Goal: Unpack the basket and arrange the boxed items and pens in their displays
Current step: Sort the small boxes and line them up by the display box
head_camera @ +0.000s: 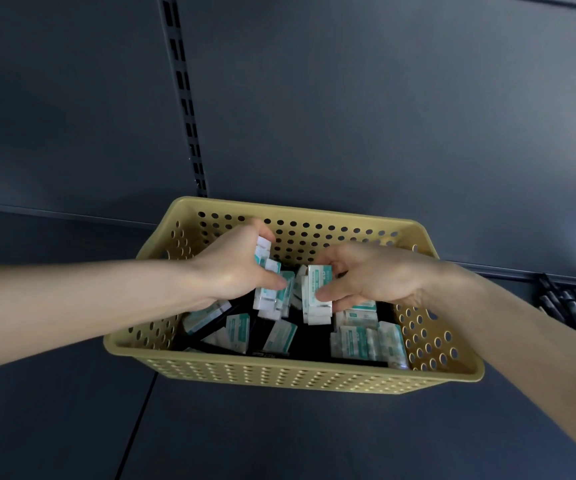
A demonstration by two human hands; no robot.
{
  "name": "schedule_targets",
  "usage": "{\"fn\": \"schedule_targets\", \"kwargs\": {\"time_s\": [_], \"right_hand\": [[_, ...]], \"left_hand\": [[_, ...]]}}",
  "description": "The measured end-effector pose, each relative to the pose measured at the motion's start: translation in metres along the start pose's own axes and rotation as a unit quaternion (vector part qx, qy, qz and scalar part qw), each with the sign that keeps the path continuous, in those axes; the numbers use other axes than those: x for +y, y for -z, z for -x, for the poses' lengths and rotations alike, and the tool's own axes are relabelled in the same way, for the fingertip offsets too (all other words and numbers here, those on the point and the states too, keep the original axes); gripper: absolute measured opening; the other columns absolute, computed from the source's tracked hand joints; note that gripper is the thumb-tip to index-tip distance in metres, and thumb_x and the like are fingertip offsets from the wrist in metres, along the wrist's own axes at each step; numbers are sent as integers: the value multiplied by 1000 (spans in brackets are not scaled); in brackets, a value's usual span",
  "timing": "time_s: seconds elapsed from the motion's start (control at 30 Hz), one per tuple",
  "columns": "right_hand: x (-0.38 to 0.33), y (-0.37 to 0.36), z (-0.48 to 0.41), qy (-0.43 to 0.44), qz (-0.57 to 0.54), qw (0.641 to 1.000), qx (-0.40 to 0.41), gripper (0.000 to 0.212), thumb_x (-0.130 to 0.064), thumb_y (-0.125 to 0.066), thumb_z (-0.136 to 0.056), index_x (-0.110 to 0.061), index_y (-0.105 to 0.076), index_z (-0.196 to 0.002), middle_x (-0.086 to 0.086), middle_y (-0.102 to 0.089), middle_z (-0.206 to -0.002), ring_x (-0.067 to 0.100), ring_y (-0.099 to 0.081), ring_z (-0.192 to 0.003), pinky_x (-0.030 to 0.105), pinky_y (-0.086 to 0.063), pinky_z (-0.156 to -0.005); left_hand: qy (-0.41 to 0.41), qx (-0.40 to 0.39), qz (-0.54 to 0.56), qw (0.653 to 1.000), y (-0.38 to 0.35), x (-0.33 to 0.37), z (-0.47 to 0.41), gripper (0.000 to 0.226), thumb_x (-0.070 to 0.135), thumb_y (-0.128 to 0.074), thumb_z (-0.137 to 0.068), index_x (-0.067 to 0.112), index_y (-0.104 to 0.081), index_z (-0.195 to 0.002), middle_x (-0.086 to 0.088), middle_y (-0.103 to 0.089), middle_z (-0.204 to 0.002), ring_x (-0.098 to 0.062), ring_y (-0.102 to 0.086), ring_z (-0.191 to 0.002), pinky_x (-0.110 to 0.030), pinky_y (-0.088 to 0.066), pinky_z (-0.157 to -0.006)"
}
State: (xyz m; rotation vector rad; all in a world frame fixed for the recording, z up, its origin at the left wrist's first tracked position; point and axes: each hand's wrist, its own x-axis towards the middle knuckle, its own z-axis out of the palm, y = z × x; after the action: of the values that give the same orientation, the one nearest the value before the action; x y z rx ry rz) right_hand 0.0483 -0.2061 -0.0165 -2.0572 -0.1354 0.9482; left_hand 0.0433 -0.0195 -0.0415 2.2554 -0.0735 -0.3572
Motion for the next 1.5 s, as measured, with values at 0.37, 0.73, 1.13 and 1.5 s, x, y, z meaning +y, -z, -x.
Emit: {"fn": "schedule_targets", "kwargs": {"time_s": [0.37,0.73,1.13,1.5], "right_hand": [[0,3,4,19,-4,1000,-5,37,0,-58,-89,-3,-50,-125,5,-65,-100,10,-66,-82,21,-55,-79],[-2,-1,0,22,70,997,-1,34,-5,-62,-88,-8,-51,-120,-1,-61,-86,3,-64,-70,14,-54,-69],[-1,-2,-2,36,59,998,3,34,-5,-64,-86,-11,-50,-117,0,-63,-97,8,-66,-77,19,-55,-74],[-9,-7,36,189,-222,954,66,22,-6,-50,-93,-10,-55,-114,9,-67,-101,19,-67,-89,37,-57,-66]], "left_hand": [[97,-77,189,974,11,-2,10,30,11,-83,-63,19,-69,-88,2,-69,-90,-5,-70,-69,-12,-49,-49],[161,-53,56,984,-6,-7,12,57,23,-89,-59,22,-58,-106,-5,-58,-113,-23,-56,-104,-41,-50,-92],[183,-74,77,977,-12,1,14,64,28,-86,-64,14,-49,-113,2,-55,-101,-14,-53,-95,-28,-45,-73],[21,-31,439,898,10,46,51,25,4,-55,-91,-5,-60,-114,-17,-70,-108,-27,-68,-100,-38,-55,-86]]}}
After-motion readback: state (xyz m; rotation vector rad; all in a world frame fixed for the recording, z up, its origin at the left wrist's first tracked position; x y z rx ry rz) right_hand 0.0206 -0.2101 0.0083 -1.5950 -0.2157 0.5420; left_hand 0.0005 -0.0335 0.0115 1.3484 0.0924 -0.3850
